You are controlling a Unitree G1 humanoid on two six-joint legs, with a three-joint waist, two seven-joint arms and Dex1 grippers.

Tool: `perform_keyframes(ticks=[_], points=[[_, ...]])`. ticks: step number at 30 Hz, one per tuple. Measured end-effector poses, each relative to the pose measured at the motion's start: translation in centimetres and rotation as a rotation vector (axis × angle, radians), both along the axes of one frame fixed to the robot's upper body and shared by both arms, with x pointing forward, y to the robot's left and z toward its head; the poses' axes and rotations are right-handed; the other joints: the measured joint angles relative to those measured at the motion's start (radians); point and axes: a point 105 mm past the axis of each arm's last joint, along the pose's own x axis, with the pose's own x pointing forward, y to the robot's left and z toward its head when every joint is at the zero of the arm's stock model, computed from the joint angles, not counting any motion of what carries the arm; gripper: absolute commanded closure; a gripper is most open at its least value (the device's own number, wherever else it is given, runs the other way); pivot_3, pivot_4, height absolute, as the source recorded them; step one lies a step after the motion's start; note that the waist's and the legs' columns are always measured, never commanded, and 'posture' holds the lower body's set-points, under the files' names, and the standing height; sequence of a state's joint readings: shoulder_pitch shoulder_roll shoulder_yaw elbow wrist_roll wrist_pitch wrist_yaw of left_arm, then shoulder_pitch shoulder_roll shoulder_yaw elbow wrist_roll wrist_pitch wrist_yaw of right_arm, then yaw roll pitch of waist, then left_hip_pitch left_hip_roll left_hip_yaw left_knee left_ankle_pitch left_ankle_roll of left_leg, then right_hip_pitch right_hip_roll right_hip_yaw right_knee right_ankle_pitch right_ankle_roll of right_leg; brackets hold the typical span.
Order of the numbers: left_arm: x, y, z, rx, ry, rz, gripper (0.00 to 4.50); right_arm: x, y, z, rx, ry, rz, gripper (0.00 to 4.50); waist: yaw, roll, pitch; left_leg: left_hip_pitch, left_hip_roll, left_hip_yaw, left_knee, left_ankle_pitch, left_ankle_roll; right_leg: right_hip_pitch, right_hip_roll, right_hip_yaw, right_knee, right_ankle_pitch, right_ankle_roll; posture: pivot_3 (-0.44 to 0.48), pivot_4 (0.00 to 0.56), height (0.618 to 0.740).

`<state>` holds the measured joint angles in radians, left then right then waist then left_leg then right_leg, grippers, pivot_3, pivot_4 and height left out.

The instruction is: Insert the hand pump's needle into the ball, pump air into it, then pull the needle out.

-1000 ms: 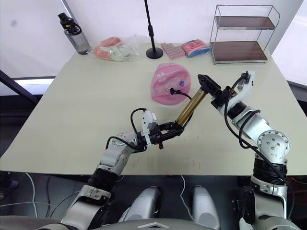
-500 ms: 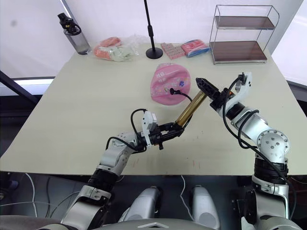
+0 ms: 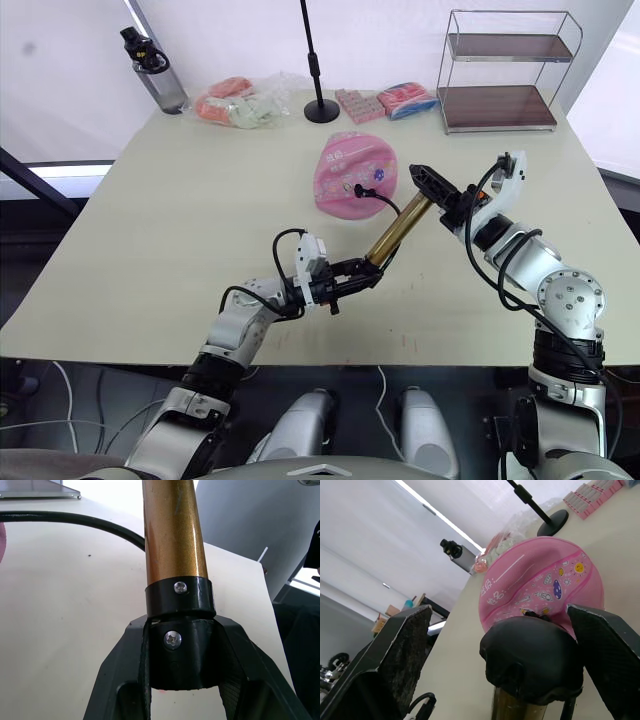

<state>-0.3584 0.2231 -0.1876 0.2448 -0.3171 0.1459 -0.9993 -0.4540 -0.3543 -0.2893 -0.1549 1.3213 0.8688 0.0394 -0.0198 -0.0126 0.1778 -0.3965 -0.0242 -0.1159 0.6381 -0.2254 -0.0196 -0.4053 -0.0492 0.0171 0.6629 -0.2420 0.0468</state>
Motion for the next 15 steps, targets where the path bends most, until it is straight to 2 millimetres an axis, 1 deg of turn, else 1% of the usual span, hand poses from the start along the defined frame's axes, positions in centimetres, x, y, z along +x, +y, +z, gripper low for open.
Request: perform_keyframes(ticks=[15], points=[[-0.03, -0.01, -0.05, 0.000, 0.002, 0.000, 3.32, -0.07, 0.40, -0.46, -0.026, 0.012, 0.019, 0.00, 0.000, 0.000, 0.000, 0.000, 0.000, 0.000, 0.000, 0.000, 0.000, 0.000, 0.000, 0.000, 0.000, 0.000, 0.000, 0.000, 0.150, 0.731]])
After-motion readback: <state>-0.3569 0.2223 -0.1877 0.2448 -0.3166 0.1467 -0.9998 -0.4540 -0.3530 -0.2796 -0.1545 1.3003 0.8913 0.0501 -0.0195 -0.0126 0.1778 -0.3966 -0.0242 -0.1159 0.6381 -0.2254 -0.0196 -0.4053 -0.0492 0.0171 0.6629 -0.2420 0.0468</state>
